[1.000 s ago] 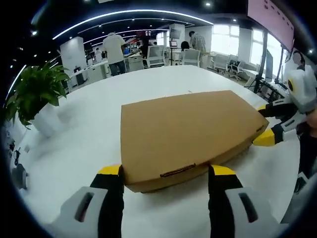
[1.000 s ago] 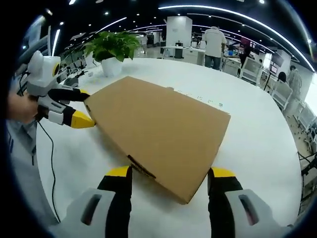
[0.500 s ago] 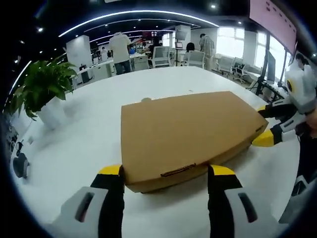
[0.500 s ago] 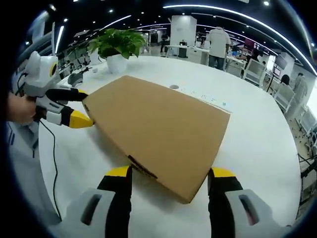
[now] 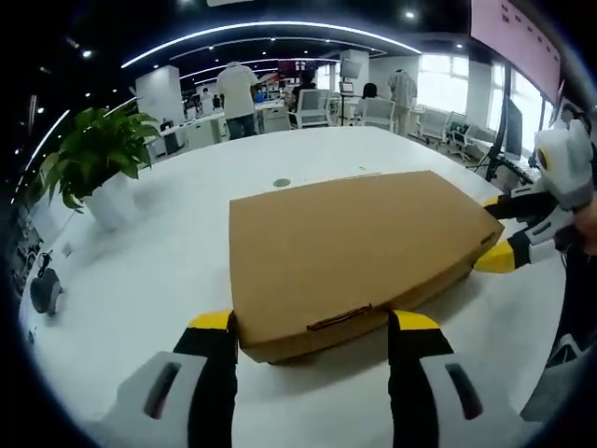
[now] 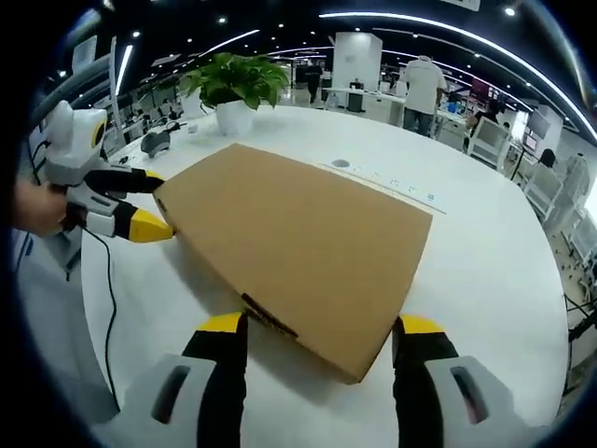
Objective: Operate the shoe box by opening the lid, removing the specified soft item, and placing it in the target area until the item is outside and the box remains undamaged.
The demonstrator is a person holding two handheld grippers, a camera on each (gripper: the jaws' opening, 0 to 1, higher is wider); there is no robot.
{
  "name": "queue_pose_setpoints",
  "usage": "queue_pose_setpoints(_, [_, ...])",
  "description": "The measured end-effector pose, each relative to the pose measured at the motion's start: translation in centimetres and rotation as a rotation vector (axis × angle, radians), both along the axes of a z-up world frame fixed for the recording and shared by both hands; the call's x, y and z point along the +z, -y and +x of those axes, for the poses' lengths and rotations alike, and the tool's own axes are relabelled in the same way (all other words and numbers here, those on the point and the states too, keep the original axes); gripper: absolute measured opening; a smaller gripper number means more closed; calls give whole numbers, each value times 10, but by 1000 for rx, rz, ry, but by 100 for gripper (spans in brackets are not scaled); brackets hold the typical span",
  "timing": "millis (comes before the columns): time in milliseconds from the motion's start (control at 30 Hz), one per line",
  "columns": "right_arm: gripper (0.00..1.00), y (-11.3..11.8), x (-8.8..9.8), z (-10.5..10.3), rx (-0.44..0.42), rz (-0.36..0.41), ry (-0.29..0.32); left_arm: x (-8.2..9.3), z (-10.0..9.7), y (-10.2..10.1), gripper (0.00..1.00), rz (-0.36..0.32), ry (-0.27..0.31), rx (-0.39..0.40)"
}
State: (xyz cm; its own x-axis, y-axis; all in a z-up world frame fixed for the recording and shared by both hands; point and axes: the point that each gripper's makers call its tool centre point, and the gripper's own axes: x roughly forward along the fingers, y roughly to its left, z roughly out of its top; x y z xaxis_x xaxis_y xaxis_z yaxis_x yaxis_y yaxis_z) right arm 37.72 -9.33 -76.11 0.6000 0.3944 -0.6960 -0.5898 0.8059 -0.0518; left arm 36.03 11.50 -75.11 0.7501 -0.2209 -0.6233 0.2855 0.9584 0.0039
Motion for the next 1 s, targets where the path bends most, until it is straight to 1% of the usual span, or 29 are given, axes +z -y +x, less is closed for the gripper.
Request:
queue_pose_setpoints(367, [61,2,-1,-15,21,-2,-2,-1,-19,2,64,1,-11,24])
queue_pose_setpoints(600, [61,3,-1,-24,27,-5,-7,-1,-28,2,64,-9,-15,24])
queue_pose_setpoints(700, [61,4,-1,-26,28,-4,-6,-2,-32,1,61,9,-9,10])
queue_pose_setpoints(1000, [61,5,-1,-36,22,-1,-5,-2,-41,2,61,4,-4,16])
